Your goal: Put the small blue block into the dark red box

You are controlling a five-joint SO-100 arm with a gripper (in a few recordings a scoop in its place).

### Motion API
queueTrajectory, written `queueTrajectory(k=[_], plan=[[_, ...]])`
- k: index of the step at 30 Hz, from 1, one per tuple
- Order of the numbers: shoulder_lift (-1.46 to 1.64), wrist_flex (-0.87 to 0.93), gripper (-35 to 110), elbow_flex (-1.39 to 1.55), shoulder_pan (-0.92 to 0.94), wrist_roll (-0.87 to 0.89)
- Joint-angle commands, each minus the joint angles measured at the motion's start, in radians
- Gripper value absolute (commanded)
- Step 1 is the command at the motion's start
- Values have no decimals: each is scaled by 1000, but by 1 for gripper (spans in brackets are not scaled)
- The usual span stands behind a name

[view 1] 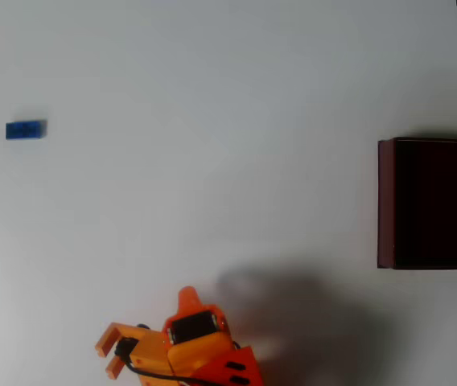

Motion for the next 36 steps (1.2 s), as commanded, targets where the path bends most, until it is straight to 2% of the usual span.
queueTrajectory(k=[1, 22, 25, 31, 36], plan=[[2, 8, 0, 5, 0, -8], [5, -8, 1, -14, -34, 3], [5, -12, 2, -78, -98, 71], [-84, -109, 8, -97, -179, 336], [-425, -190, 8, -293, -238, 494]])
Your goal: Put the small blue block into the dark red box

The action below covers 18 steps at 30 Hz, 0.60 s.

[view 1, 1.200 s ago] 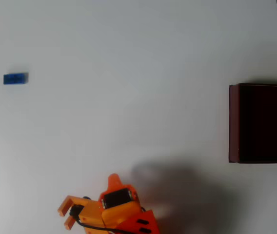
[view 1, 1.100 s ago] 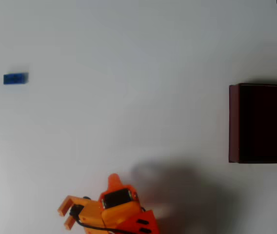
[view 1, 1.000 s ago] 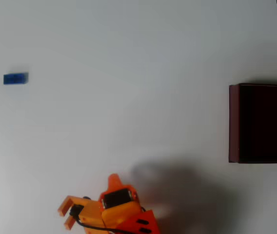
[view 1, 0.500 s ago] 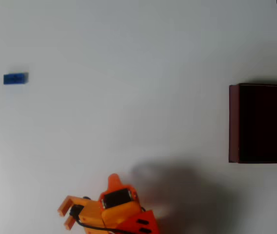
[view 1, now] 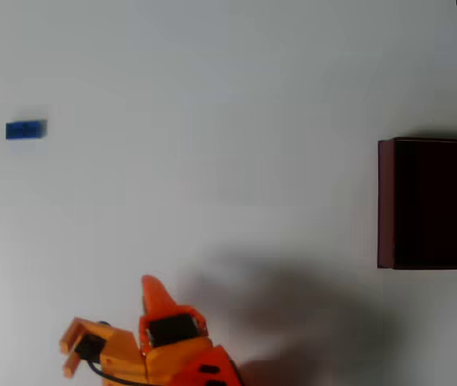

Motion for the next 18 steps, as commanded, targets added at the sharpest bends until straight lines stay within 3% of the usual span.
queueTrajectory(k=[1, 5, 9, 18], plan=[[-299, -69, 8, -209, -64, 115], [-724, -40, 7, -489, -110, 272], [-890, -58, 6, -635, -146, 334], [-1331, 71, 10, -1152, -170, 290]])
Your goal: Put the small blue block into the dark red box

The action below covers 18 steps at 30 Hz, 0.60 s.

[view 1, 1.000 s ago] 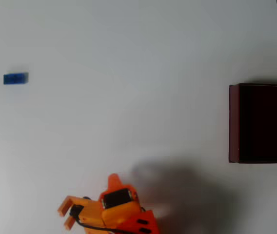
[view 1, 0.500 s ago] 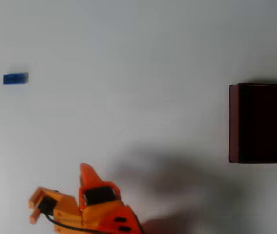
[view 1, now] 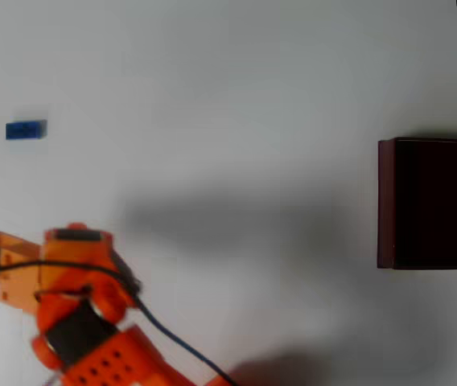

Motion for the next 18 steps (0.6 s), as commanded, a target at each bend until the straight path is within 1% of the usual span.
queueTrajectory(k=[1, 6, 10, 13, 16, 18], plan=[[-189, 97, 10, -308, -34, -15], [-423, 129, 12, -578, -69, -40], [-632, 261, 11, -870, -81, -37], [-776, 324, 11, -1094, -92, -46], [-969, 434, 11, -1422, -100, -58], [-1143, 540, 10, -1738, -101, -64]])
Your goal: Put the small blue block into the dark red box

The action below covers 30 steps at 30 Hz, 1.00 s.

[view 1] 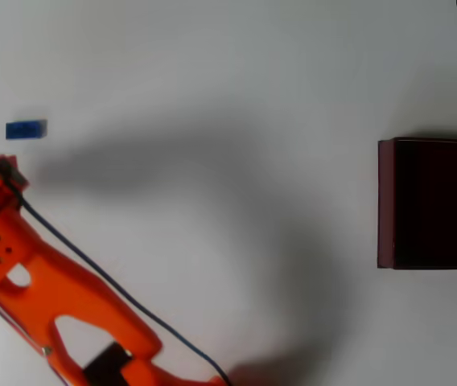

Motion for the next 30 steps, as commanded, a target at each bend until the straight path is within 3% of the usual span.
queueTrajectory(k=[1, 3, 12, 30], plan=[[-258, 181, 10, -624, -17, 5], [-360, 215, 10, -792, -14, 8], [-413, 155, 18, -790, 9, -21], [-445, -21, 18, -658, 87, -92]])
